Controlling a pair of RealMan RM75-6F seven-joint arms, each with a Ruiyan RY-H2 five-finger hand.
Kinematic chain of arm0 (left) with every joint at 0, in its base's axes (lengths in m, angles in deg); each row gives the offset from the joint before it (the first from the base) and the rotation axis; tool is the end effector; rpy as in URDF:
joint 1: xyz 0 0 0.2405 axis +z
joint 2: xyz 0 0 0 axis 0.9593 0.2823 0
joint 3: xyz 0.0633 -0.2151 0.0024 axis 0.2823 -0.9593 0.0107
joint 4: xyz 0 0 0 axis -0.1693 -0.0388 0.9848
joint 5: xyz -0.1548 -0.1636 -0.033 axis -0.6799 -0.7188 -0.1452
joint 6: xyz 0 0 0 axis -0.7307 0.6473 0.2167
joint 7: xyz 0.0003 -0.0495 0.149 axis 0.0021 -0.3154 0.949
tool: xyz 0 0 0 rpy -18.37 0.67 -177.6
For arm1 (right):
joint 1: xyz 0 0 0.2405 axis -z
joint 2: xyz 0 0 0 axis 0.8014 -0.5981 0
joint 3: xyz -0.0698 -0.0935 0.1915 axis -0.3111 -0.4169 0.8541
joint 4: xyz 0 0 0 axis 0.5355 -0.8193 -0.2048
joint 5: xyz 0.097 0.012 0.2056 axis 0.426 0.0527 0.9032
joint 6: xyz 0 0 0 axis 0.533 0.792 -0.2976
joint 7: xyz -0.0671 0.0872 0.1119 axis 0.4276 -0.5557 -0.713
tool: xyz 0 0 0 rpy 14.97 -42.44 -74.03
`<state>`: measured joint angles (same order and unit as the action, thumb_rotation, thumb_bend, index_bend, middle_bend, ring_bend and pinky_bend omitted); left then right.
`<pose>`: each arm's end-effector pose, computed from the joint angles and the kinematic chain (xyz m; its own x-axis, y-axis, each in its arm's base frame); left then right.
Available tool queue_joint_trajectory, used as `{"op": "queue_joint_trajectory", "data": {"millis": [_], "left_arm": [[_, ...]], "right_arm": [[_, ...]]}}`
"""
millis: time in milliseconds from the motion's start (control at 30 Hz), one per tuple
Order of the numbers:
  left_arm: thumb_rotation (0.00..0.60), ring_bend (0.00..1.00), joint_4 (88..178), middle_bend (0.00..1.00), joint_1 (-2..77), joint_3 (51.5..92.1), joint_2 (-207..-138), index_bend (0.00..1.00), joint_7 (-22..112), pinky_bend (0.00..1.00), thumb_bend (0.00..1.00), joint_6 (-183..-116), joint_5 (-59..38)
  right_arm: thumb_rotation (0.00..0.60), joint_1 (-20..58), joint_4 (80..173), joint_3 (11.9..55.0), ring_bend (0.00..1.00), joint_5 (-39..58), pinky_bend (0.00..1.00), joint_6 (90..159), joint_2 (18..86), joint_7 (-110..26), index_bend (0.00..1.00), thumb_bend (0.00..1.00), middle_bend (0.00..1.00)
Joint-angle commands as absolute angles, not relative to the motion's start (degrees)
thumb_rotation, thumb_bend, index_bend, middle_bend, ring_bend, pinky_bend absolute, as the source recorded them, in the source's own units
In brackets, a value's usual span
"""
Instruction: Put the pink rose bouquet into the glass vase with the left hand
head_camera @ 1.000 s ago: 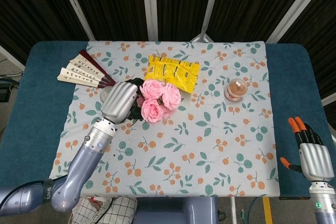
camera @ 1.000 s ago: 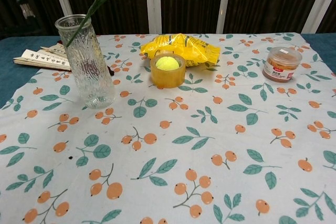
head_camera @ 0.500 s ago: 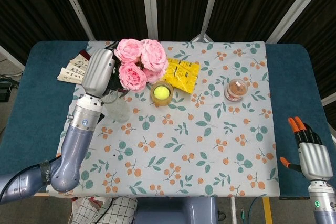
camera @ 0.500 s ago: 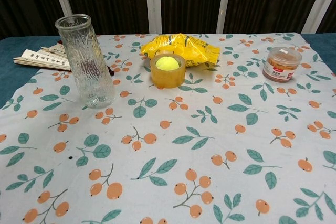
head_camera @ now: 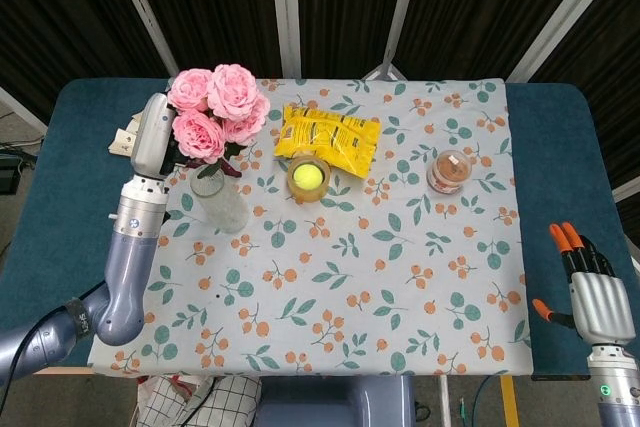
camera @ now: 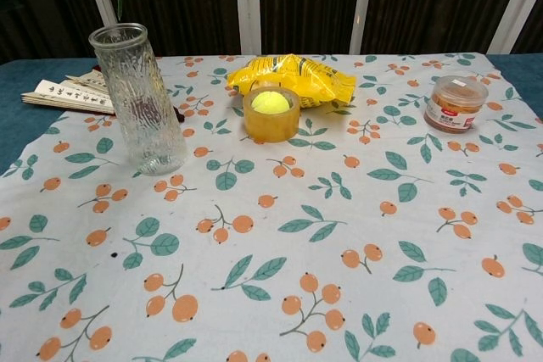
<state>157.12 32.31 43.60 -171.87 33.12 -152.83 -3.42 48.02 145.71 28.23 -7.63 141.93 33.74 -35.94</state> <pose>-0.0105 0.3840 0.1195 -0.4267 -0.0169 0.9042 0.8016 -0.4699 0.3696 -0.2957 -0.2023 0.1233 0.4194 -0.0372 0.9071 -0.9036 0.0786 0.4210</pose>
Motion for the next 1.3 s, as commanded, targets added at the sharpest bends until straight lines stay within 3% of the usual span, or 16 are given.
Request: {"op": "queue_joint_trajectory", "data": {"millis": [33,967,1167,1300], "left_arm": [[0.600,0.36,153.83,0.50,32.78,45.68,-173.45,0.52,28.55,0.44,0.48,-153.82,-1.02],[0.600,0.34,145.40,0.48,36.16,55.93,-174.72,0.52,16.68,0.42,0.48,-157.51,6.60],[0.600,0.25,143.62,0.40,36.88,57.80,-173.32,0.50,17.14,0.38,0.46,-156.77,6.96],[0.600,0.08,143.85,0.27,37.01,59.35,-171.35,0.39,17.91,0.25,0.32,-153.28,5.69]], "right_arm": [[0.600,48.06,145.72,28.33,0.01,-7.45,0.17,141.95,33.66,-36.15,0.06,0.16,0.00],[0.600,48.14,146.04,28.49,0.01,-7.08,0.17,141.61,33.06,-38.19,0.06,0.16,0.00],[0.600,48.12,146.20,28.44,0.01,-7.00,0.17,141.32,32.90,-38.71,0.06,0.16,0.00],[0.600,47.99,146.36,28.20,0.01,-7.30,0.17,140.88,32.74,-39.19,0.06,0.16,0.00]]}}
